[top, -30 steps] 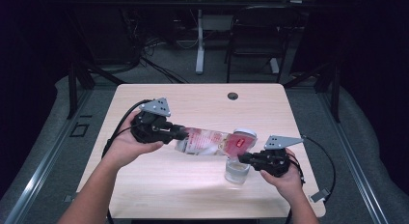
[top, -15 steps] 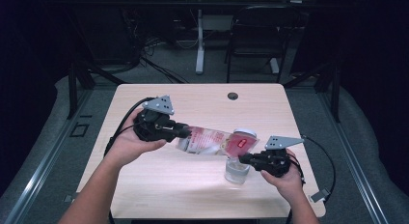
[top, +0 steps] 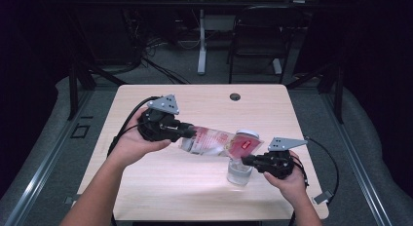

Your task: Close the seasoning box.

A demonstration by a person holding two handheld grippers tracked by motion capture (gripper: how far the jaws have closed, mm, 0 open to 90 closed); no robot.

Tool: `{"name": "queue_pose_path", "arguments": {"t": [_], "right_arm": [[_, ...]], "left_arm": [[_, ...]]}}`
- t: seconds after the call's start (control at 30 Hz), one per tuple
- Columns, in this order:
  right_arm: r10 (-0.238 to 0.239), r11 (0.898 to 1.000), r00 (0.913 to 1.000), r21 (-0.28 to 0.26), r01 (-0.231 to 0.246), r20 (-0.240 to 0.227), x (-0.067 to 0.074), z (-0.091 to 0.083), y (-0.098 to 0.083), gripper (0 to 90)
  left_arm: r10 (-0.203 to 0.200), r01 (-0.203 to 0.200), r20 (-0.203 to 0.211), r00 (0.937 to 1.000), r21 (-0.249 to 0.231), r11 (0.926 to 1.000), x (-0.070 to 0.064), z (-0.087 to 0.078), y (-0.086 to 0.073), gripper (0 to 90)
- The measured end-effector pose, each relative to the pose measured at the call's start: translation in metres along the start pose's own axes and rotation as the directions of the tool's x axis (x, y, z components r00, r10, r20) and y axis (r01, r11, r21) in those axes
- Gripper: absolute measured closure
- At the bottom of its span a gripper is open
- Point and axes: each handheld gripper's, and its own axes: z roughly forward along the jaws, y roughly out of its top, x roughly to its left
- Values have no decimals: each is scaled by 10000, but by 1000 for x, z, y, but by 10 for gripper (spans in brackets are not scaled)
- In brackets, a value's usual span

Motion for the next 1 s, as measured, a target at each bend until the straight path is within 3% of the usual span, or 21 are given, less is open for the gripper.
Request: {"name": "queue_pose_path", "arguments": {"t": [1.0], "right_arm": [[-7,9995,10000,-319,9,40,-1,-1,-5,841]], "left_arm": [[-25,25,50,10000,-74,10000,0,2,3,783]]}}
